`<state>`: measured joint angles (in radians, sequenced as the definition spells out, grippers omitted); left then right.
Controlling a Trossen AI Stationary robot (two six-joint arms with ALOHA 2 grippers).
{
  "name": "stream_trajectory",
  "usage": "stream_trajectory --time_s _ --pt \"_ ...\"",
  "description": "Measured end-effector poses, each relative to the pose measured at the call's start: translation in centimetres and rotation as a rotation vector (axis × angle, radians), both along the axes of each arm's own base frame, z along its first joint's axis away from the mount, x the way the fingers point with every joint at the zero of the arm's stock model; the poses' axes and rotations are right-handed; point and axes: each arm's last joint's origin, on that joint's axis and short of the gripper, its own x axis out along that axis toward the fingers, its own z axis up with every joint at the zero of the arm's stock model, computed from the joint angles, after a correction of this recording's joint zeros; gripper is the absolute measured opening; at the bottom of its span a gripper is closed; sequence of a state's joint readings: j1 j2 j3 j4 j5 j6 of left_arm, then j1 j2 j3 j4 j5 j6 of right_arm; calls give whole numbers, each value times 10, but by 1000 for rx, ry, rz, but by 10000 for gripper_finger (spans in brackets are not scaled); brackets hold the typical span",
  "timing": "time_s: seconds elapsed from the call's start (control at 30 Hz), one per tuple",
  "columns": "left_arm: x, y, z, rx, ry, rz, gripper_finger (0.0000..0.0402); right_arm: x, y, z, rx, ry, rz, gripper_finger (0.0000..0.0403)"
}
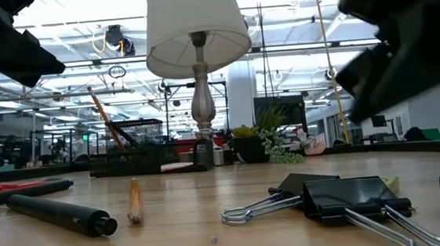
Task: Pick and place office supplies into organizer
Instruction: Put the green eraser into the black desk organizer
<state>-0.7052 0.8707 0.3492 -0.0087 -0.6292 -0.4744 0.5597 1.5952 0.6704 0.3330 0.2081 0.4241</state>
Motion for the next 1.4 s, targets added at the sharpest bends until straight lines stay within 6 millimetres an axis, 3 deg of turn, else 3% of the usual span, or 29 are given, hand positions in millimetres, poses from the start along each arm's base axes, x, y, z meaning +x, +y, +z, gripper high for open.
stream_trajectory --time_s 0.3,0.43,0.7,0.9,1.4 --pt "-2 -2 -4 1 73 -111 97 0 4 -15 20 60 14 121" --pt "-2 -2 -4 17 74 -134 97 6 6 -24 72 63 52 152" --pt "-2 -3 -4 -10 68 -123 97 7 10 -37 -62 32 172 210" --pt "0 -3 0 -74 33 -85 97 9 8 -42 -184 -6 261 207" --pt "5 1 3 -127 -3 -40 97 17 4 -56 -220 -32 278 184"
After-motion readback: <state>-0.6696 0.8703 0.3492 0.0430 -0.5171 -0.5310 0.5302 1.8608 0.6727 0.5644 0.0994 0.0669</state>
